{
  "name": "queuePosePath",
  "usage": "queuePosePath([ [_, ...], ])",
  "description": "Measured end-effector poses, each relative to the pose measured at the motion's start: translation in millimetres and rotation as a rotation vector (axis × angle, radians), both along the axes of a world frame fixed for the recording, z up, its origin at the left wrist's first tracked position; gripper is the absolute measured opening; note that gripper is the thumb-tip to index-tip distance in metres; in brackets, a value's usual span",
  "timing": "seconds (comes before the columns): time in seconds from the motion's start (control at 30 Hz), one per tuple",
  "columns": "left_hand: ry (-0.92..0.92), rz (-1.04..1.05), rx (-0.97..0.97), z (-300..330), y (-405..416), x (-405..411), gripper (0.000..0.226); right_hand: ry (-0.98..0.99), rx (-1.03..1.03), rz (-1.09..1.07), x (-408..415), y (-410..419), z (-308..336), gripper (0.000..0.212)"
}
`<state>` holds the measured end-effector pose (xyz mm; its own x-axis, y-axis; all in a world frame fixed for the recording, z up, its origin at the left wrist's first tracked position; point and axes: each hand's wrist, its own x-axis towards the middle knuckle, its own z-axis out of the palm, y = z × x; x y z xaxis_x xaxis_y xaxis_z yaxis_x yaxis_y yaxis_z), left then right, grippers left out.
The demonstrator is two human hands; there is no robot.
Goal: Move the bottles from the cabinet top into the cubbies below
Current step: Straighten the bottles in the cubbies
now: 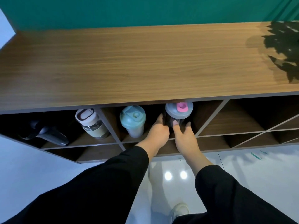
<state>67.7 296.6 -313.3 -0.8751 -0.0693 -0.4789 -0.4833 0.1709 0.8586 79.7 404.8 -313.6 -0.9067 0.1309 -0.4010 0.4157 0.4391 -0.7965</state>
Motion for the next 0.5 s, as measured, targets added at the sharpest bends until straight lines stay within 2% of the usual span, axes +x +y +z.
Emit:
queuePosePath([
  [0.07,-0.081,0.106,0.028,-12.2,-2.2,16.6,0.058,-0.022,0.096,0.044,4.4,-3.2,-2.4,0.059],
  [0.17,-0.207,0.263,0.058,-34.0,-15.8,53.8,0.045,-0.141,0.144,0.187,9.6,-12.2,-16.5,0.057],
  [0.27,-0.161,0.392,0.030,-47.3,-44.3,77.0,0.047,-0.093,0.088,0.302,6.5,-30.9,-30.9,0.031],
  [0.3,-0.132,0.418,0.019,-48.0,-53.8,78.9,0.050,-0.043,0.049,0.313,3.2,-40.2,-29.9,0.030],
  [0.37,-0.084,0.433,0.005,-43.1,-67.7,77.0,0.054,0.038,0.003,0.349,-5.0,-59.3,-25.5,0.044],
  [0.5,0.009,0.347,-0.006,-27.2,-78.8,66.1,0.069,0.015,-0.108,0.396,-12.5,-87.9,-20.7,0.063],
])
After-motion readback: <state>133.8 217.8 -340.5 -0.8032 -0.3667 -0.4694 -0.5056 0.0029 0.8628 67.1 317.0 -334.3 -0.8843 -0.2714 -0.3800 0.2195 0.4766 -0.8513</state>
